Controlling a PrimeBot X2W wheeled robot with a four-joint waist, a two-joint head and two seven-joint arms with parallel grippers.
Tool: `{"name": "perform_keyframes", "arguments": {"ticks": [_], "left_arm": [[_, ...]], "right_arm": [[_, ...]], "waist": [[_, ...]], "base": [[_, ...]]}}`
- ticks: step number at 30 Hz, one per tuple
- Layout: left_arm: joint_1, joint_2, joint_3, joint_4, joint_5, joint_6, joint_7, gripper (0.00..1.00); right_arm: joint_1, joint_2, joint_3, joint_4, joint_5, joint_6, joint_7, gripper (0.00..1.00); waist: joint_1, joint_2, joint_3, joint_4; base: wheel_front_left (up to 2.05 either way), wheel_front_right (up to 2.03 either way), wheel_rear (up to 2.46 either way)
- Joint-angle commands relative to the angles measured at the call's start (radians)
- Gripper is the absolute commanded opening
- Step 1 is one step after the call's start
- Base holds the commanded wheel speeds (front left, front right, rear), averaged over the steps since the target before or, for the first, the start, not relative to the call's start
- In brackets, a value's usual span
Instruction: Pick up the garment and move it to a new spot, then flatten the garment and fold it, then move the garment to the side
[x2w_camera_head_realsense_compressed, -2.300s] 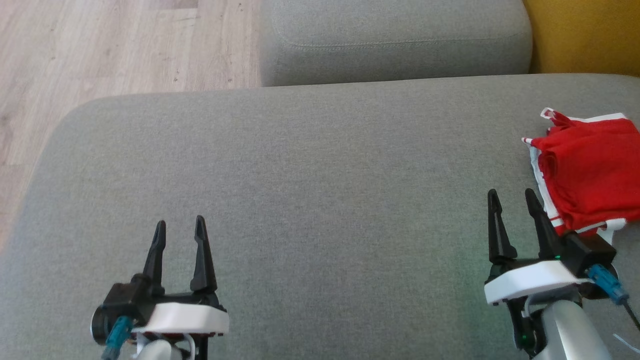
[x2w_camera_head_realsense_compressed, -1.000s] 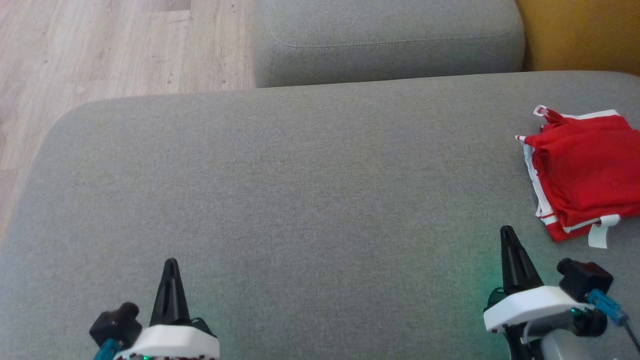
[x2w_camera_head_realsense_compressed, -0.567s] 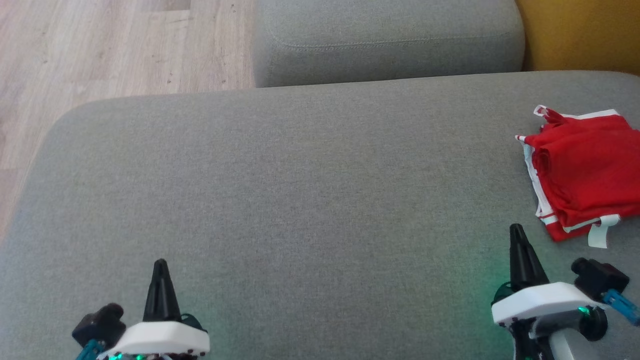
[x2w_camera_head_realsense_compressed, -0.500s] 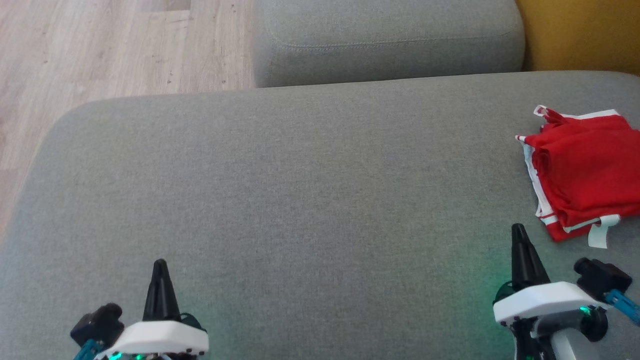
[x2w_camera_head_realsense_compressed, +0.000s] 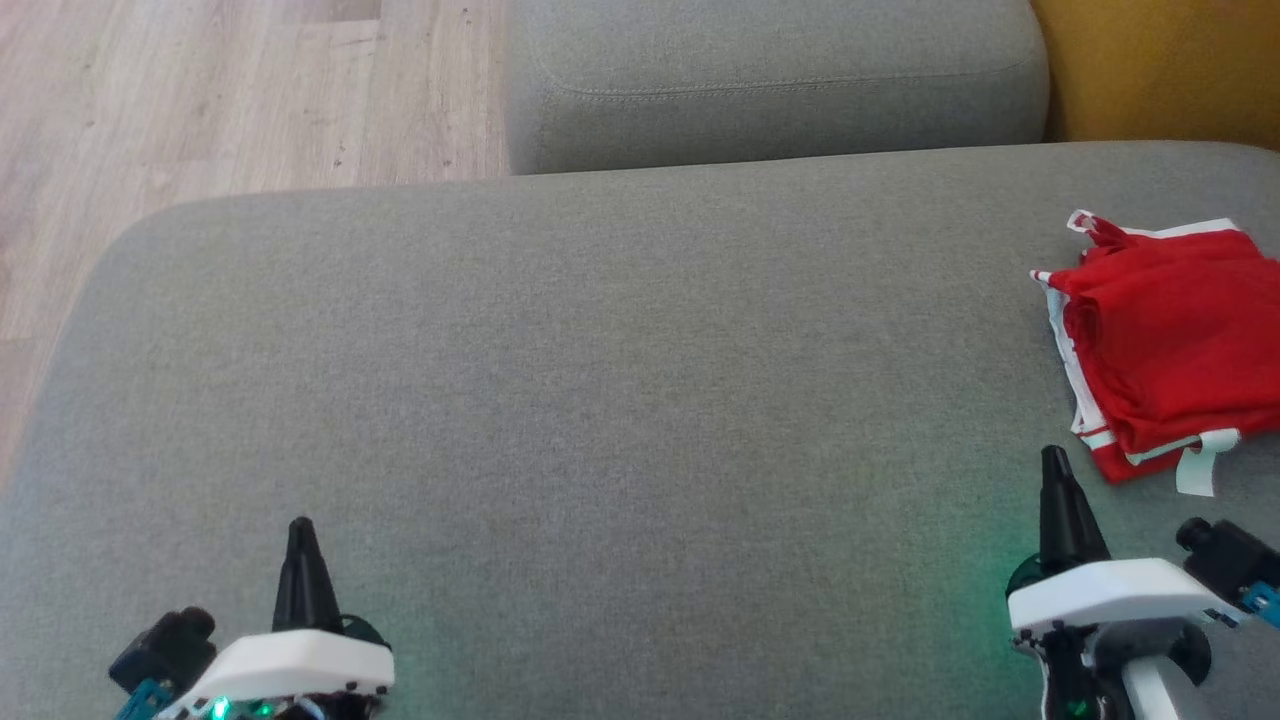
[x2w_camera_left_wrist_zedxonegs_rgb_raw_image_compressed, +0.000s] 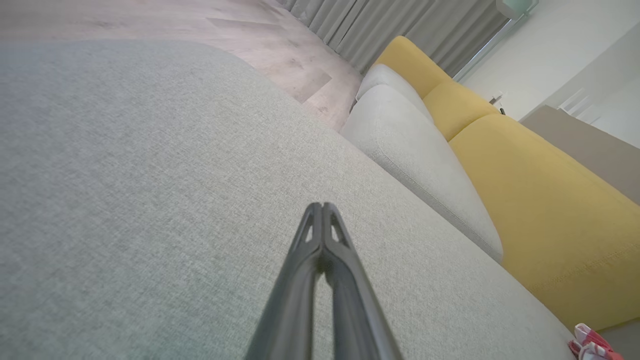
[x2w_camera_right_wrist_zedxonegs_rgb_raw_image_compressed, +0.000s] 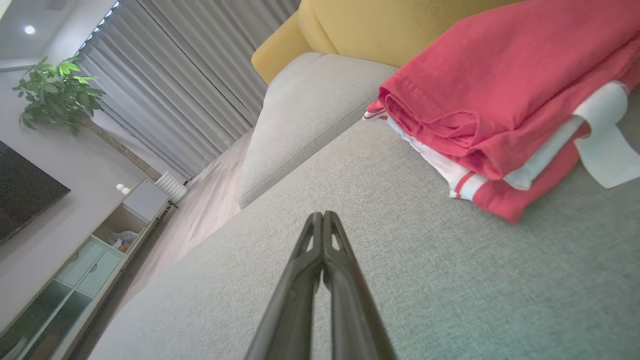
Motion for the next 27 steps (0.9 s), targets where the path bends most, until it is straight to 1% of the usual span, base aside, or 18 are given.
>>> {"name": "perform_keyframes", "arguments": {"ticks": [1,27], "left_arm": [[-0.049,0.002,0.019,-0.038,-0.023,-0.01,0.008,0.0],[-0.063,0.003,0.072,-0.058,-0.29,-0.04,0.087,0.0]], "right_arm": [[-0.049,-0.002,-0.001,-0.04,0.029,0.0,0.004,0.0],[-0.051,-0.003,-0.033,-0.076,0.33,-0.001,0.082,0.0]], "waist": [[0.0,-0.0001,0.0,0.0],[0.0,-0.0001,0.001,-0.001]], "base": [[0.0,0.0,0.0],[0.0,0.0,0.0]]}}
